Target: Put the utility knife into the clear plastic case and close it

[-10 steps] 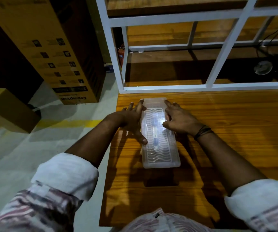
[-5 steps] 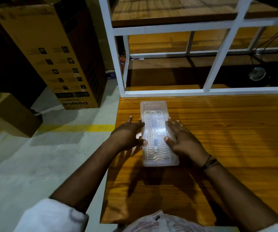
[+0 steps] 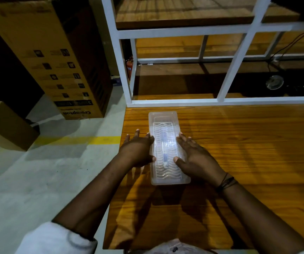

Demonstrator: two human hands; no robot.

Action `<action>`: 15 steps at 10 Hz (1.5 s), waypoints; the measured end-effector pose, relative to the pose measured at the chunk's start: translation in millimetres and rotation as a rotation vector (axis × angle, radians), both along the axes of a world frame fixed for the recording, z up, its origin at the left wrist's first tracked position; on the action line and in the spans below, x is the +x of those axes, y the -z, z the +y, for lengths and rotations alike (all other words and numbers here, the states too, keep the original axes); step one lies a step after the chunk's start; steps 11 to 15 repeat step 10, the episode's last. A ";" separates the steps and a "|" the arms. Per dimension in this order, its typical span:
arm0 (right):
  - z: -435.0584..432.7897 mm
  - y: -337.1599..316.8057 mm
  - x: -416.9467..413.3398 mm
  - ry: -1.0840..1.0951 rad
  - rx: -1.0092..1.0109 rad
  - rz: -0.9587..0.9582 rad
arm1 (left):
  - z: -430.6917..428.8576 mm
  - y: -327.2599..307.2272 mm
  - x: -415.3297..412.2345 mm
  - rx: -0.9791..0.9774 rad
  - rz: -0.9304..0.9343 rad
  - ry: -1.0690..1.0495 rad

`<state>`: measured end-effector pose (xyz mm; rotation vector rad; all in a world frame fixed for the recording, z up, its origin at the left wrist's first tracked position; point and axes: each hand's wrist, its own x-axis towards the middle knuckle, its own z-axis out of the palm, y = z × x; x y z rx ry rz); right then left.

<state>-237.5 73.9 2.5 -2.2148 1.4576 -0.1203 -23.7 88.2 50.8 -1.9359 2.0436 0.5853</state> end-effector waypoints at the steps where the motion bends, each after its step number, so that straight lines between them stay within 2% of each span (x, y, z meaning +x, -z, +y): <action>1: -2.2 -4.5 -1.5 -0.032 0.056 0.058 | -4.5 -8.3 -4.8 0.107 -0.104 0.039; 2: -1.4 -14.2 -6.2 -0.126 0.140 0.201 | -5.4 -11.7 -9.2 0.254 -0.215 0.080; 4: 4.6 -30.3 -2.9 -0.247 0.115 0.382 | -1.2 -1.5 -6.4 0.237 -0.211 0.077; 8: 5.8 -36.0 3.6 -0.214 0.089 0.364 | -8.0 -10.9 -21.1 0.239 -0.240 0.030; 10: 10.9 -40.7 -1.8 -0.238 0.111 0.333 | 6.1 -12.7 -22.0 0.213 -0.128 -0.003; 15: 10.9 -40.7 -1.8 -0.238 0.111 0.333 | 6.1 -12.7 -22.0 0.213 -0.128 -0.003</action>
